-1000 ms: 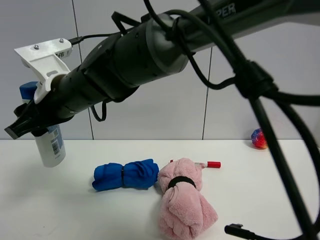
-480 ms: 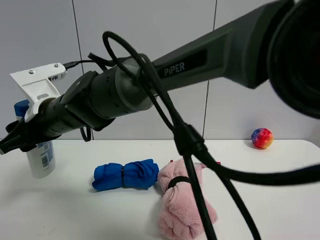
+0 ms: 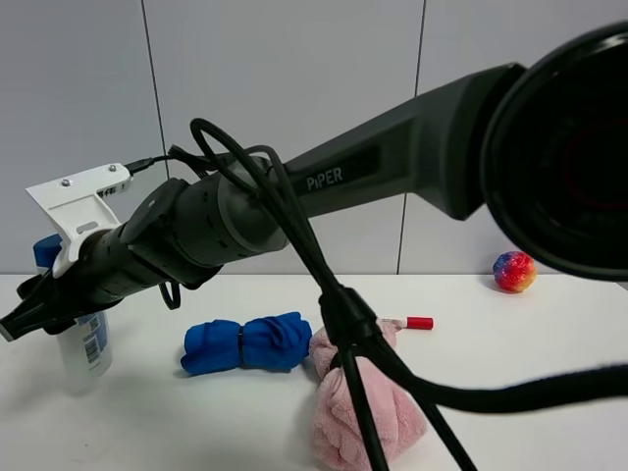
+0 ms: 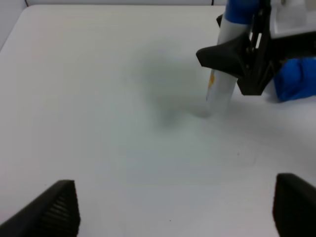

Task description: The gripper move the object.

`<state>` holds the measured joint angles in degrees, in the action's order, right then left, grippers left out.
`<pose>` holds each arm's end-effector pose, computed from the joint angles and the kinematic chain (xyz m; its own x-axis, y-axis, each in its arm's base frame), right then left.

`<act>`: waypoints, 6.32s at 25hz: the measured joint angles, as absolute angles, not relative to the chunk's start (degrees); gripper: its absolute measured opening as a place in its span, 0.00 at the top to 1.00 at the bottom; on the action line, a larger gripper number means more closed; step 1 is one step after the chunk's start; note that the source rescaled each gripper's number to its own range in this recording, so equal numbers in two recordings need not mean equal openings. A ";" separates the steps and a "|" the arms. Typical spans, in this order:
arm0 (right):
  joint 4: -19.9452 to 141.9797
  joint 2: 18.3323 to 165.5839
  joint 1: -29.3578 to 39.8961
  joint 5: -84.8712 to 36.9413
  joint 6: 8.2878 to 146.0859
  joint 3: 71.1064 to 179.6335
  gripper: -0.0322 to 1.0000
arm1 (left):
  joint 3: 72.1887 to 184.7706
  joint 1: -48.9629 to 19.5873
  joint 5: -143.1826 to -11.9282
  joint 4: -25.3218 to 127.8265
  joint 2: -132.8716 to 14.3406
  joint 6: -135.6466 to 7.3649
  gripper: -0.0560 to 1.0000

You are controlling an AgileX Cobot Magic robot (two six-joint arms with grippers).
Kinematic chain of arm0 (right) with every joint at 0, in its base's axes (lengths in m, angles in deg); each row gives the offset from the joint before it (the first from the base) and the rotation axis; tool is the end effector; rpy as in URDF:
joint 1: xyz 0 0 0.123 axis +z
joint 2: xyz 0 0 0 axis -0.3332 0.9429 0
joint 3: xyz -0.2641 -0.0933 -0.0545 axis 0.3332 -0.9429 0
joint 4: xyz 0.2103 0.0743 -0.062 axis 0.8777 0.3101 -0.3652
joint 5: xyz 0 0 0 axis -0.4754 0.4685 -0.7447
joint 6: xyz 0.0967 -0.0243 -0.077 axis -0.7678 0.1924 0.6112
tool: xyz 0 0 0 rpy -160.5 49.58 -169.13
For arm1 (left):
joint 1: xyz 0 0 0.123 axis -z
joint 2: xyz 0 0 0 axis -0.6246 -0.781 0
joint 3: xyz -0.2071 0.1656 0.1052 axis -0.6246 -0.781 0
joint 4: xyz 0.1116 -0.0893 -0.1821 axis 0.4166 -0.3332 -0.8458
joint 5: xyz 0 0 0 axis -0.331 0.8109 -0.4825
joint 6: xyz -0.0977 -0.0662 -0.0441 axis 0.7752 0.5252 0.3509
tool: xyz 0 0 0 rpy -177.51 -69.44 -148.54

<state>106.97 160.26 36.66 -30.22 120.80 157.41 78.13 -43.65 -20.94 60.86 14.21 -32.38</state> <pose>0.3179 0.4828 0.1407 -0.0520 -0.4704 -0.8809 -0.8829 0.4339 -0.1796 0.0070 -0.0070 0.2552 -0.4348 -0.0314 -0.9000 -0.0311 0.9993 -0.0198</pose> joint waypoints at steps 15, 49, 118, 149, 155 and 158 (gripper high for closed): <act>106.97 161.72 36.66 -28.95 120.80 157.41 0.97 | 78.13 -43.65 -20.94 60.86 14.21 -32.38 0.00; 106.97 157.08 37.42 -28.50 120.78 157.77 0.25 | 78.13 -43.65 -20.94 60.86 14.21 -32.38 0.00; 49.13 33.23 -20.70 23.20 50.93 85.98 0.26 | 78.13 -43.65 -20.94 60.86 14.21 -32.38 0.00; 51.89 18.63 -20.88 28.17 50.85 73.39 0.26 | 78.13 -43.65 -20.94 60.86 14.21 -32.38 0.00; 51.89 18.63 -20.88 28.17 50.85 73.39 0.26 | 78.13 -43.65 -20.94 60.86 14.21 -32.38 0.00; 51.89 18.63 -20.88 28.17 50.85 73.39 0.26 | 78.13 -43.65 -20.94 60.86 14.21 -32.38 0.00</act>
<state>51.89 18.63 -20.88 28.17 50.85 73.39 78.13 -43.65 -20.94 60.86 14.21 -32.38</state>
